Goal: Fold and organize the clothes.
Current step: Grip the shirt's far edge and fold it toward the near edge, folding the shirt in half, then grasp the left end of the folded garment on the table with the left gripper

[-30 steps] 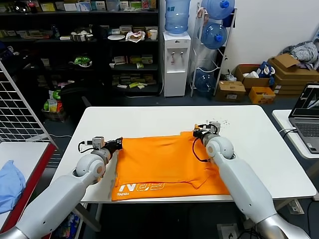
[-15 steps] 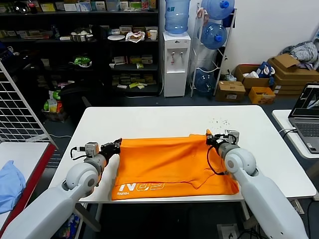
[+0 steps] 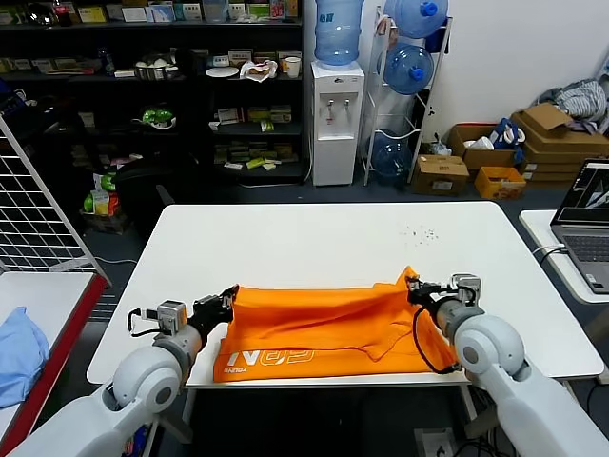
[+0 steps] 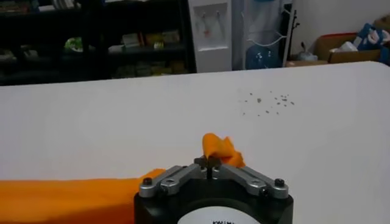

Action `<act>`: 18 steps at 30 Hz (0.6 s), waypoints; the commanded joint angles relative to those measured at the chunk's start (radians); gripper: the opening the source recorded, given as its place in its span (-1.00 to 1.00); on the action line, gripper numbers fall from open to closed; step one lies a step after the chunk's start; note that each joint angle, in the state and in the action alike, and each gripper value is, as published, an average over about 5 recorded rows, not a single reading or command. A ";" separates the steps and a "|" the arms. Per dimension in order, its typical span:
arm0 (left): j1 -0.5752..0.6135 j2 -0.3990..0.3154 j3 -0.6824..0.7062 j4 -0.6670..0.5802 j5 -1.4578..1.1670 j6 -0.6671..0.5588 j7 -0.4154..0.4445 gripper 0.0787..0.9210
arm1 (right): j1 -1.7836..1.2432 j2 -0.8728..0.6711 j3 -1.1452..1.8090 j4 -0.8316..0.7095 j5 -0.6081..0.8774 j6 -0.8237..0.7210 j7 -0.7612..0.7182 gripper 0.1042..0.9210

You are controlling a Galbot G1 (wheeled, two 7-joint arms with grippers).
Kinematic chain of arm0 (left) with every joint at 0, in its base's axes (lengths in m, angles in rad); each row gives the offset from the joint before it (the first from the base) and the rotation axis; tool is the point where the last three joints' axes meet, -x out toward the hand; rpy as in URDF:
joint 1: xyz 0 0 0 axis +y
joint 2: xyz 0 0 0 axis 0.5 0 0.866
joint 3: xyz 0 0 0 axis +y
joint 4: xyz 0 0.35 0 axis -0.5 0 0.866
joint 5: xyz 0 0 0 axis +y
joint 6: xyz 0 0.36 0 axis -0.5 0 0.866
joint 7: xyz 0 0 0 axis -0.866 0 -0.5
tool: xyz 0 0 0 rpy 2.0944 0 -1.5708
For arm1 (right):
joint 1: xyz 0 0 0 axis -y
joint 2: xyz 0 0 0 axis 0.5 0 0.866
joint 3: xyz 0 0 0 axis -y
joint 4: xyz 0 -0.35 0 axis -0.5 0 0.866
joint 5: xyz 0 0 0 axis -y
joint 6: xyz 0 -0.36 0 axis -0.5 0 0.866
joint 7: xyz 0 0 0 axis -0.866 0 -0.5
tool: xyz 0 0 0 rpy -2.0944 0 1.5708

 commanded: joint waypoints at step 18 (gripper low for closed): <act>0.231 0.020 -0.095 -0.103 0.082 -0.006 -0.014 -0.28 | -0.318 -0.043 0.175 0.235 -0.022 -0.039 -0.015 -0.16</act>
